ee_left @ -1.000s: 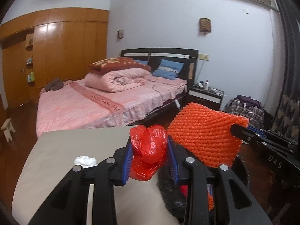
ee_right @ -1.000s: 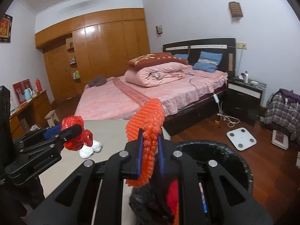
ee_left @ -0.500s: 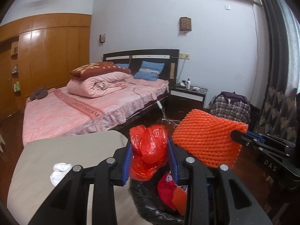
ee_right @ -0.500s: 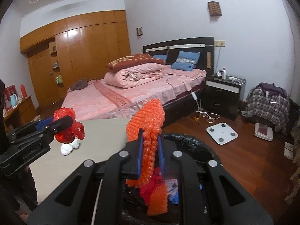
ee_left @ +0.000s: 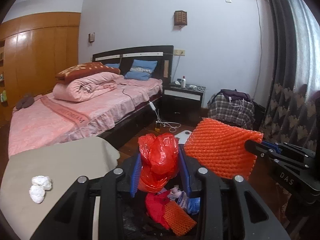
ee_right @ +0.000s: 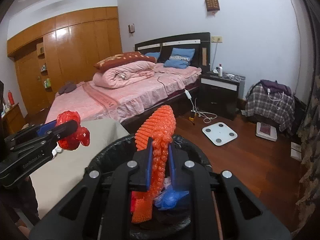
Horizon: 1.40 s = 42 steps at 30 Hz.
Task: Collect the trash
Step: 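Open both grippers over the bin to drop the red bag and mesh pad, then move both grippers back over the white tissues on the table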
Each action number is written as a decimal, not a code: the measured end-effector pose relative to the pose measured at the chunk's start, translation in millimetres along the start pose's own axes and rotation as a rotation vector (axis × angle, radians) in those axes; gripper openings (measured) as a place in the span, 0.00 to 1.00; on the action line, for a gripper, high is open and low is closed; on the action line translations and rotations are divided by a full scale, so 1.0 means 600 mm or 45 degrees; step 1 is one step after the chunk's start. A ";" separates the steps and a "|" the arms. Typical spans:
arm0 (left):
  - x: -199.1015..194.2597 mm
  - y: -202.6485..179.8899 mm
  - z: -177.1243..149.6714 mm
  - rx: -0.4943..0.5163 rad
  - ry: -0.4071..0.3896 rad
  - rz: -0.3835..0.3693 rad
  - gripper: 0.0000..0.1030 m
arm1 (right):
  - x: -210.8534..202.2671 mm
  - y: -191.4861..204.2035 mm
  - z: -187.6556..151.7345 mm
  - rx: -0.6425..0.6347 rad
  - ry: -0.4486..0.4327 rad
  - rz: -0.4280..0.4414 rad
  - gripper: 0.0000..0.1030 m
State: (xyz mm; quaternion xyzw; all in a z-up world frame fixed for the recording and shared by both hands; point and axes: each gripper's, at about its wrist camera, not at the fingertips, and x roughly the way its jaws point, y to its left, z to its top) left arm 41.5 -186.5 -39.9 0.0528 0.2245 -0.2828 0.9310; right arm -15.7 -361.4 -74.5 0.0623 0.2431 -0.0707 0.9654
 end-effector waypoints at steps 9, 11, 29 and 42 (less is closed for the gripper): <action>0.070 -0.015 -0.014 0.019 0.064 -0.028 0.33 | 0.053 -0.025 -0.029 0.026 0.085 -0.046 0.13; 0.087 -0.013 -0.019 0.011 0.085 -0.040 0.33 | 0.069 -0.030 -0.037 0.032 0.108 -0.055 0.13; 0.082 0.075 -0.039 -0.015 0.117 0.062 0.84 | 0.096 -0.024 -0.064 0.049 0.134 -0.082 0.95; -0.051 0.271 -0.081 -0.168 0.075 0.400 0.94 | 0.100 0.140 -0.025 -0.017 0.097 0.153 0.95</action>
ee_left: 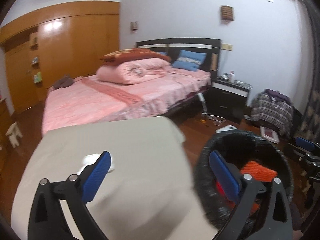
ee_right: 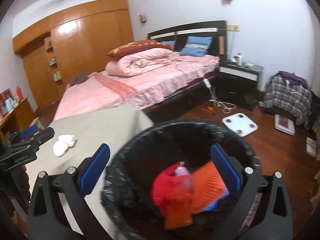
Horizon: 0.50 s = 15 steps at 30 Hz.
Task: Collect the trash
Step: 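Move both grippers back over the white tissues on the table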
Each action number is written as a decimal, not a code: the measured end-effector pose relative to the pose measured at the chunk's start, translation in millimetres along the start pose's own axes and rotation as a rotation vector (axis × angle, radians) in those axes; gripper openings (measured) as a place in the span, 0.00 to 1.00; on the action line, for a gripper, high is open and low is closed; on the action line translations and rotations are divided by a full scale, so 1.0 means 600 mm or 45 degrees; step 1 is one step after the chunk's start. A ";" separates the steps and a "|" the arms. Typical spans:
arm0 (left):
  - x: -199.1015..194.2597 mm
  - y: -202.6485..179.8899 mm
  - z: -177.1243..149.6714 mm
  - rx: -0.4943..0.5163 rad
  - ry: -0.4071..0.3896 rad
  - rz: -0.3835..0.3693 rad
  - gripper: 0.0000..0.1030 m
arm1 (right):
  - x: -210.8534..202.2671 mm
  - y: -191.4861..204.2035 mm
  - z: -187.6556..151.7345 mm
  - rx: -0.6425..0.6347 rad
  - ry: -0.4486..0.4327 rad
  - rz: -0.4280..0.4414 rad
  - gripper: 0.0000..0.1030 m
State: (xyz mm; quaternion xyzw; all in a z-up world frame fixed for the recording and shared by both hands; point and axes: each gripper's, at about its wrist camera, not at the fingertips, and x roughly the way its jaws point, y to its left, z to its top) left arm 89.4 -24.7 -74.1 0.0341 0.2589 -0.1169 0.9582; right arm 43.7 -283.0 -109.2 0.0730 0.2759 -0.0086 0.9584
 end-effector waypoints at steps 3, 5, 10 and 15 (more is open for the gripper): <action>-0.005 0.046 -0.013 -0.032 0.006 0.076 0.94 | 0.025 0.047 0.003 -0.035 0.024 0.057 0.95; -0.002 0.079 -0.020 -0.064 0.019 0.124 0.94 | 0.042 0.080 0.005 -0.065 0.039 0.096 0.95; 0.012 0.153 -0.042 -0.131 0.049 0.229 0.94 | 0.078 0.146 0.013 -0.112 0.052 0.167 0.95; 0.023 0.202 -0.061 -0.167 0.065 0.286 0.94 | 0.116 0.196 0.019 -0.128 0.058 0.223 0.95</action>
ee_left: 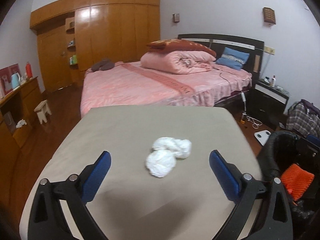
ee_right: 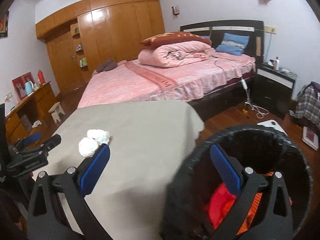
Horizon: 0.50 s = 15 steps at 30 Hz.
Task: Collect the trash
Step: 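Move both grippers back over the white tissues on the table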
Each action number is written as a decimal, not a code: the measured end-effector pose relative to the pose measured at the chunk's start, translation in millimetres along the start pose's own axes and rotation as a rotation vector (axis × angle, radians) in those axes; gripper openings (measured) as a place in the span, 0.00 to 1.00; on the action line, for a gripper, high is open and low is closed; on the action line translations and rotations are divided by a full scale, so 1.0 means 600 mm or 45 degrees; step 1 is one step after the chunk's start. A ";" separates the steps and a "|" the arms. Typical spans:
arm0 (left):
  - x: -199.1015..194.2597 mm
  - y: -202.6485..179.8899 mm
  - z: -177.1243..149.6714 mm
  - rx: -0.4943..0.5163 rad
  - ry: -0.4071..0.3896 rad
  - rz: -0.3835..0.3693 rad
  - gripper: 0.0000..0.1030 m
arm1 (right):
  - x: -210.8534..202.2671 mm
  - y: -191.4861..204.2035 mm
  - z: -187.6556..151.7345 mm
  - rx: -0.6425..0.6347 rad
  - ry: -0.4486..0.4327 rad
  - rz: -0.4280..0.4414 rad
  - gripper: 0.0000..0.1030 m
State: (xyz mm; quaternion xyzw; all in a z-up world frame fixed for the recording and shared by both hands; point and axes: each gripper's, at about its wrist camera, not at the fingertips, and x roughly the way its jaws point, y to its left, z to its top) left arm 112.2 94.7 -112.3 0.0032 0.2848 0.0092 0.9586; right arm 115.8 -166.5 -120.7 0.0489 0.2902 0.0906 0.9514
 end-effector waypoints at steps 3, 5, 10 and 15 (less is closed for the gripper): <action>0.016 0.019 -0.007 -0.011 0.019 0.018 0.94 | 0.032 0.022 0.005 -0.018 0.013 0.016 0.95; 0.028 0.024 -0.011 -0.011 0.029 0.024 0.93 | 0.052 0.033 0.007 -0.022 0.020 0.024 0.95; 0.069 0.036 -0.017 -0.014 0.067 0.027 0.90 | 0.098 0.054 0.010 -0.019 0.045 0.031 0.95; 0.114 0.036 -0.024 -0.030 0.114 0.005 0.88 | 0.131 0.063 0.010 -0.025 0.068 0.026 0.95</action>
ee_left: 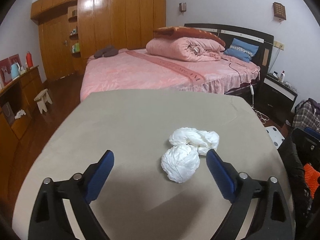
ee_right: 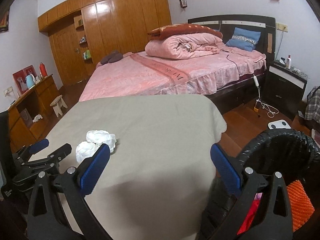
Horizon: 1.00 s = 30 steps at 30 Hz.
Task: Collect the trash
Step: 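Move both grippers back over the white tissues on the table, then grasp a white tissue with the left gripper while the right gripper grasps another tissue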
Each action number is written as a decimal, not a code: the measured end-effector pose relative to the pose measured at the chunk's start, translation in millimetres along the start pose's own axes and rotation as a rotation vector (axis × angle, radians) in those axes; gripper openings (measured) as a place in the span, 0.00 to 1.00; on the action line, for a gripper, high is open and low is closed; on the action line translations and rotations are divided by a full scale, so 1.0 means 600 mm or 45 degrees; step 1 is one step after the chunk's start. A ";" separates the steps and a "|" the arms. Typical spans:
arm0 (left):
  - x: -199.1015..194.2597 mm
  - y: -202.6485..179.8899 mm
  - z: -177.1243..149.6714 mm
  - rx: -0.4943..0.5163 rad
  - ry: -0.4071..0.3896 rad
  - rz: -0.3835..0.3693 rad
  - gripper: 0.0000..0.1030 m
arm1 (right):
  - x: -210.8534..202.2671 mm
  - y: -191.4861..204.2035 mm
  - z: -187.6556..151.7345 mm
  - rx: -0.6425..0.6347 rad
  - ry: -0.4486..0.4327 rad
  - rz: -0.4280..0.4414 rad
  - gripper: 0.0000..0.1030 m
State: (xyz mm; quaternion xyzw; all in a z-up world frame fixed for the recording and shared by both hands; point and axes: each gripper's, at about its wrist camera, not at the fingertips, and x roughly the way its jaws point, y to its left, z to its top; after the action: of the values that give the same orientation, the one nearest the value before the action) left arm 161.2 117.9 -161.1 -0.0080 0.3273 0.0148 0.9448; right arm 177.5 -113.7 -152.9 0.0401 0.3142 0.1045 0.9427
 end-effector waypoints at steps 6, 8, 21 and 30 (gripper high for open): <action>0.046 -0.008 -0.004 -0.014 0.061 -0.043 0.82 | 0.024 0.002 -0.001 0.006 0.026 -0.008 0.95; 0.058 -0.011 -0.007 -0.021 0.081 -0.061 0.79 | 0.031 0.003 -0.002 0.002 0.035 -0.012 0.95; 0.065 -0.011 -0.016 -0.052 0.134 -0.155 0.36 | 0.047 0.002 0.001 -0.007 0.046 -0.006 0.95; 0.023 0.049 -0.003 -0.097 0.054 -0.066 0.36 | 0.061 0.027 0.010 -0.028 0.045 0.022 0.95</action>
State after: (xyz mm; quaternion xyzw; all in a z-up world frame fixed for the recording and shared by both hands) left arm 170.0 147.3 -171.5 -0.0527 0.3463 0.0026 0.9366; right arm 206.8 -90.1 -167.4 0.0306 0.3293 0.1168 0.9365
